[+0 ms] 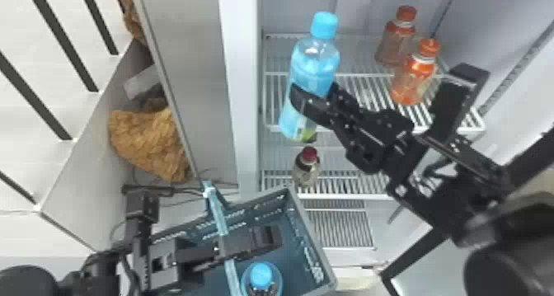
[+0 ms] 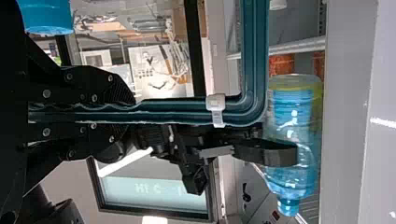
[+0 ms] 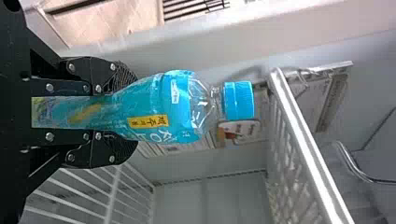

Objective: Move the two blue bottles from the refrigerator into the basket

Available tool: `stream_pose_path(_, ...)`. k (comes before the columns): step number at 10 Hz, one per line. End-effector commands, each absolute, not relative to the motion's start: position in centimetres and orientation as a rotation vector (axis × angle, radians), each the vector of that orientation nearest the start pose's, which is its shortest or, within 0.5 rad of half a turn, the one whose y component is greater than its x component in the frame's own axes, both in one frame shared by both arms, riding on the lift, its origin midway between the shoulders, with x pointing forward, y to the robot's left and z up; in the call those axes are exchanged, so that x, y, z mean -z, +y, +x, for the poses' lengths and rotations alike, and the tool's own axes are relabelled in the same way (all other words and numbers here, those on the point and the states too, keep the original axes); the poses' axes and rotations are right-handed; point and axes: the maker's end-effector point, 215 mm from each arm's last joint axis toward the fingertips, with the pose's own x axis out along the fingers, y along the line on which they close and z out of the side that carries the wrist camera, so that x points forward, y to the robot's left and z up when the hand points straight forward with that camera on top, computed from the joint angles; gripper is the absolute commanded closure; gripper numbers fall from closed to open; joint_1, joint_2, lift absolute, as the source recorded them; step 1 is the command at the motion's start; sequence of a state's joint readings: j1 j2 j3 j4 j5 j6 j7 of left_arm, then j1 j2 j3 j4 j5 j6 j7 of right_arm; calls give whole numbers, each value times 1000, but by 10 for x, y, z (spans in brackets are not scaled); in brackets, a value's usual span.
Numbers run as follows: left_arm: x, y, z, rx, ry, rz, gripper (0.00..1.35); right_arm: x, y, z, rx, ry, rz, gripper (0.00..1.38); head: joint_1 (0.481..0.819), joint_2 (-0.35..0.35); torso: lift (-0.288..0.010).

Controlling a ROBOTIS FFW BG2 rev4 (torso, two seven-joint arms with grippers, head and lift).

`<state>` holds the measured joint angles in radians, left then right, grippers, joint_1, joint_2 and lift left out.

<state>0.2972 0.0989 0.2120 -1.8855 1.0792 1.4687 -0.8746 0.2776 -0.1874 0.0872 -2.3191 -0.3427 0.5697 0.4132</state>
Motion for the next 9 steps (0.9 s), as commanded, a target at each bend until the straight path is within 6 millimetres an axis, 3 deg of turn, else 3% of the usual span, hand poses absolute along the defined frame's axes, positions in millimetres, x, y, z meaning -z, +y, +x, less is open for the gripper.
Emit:
stream_pose_path(1, 330, 44, 272, 1239, 826, -1370, 1202, 255, -69, 427, -721, 166, 203, 1279, 695, -41, -10)
stream_pose_path(5, 330, 43, 271, 1244, 829, -1373, 1202, 293, -55, 398, -774, 294, 254, 1279, 695, -27, -10)
stream_pose_path(9, 331, 44, 271, 1239, 829, -1371, 1202, 315, -29, 353, -875, 405, 348, 1279, 695, 8, -10)
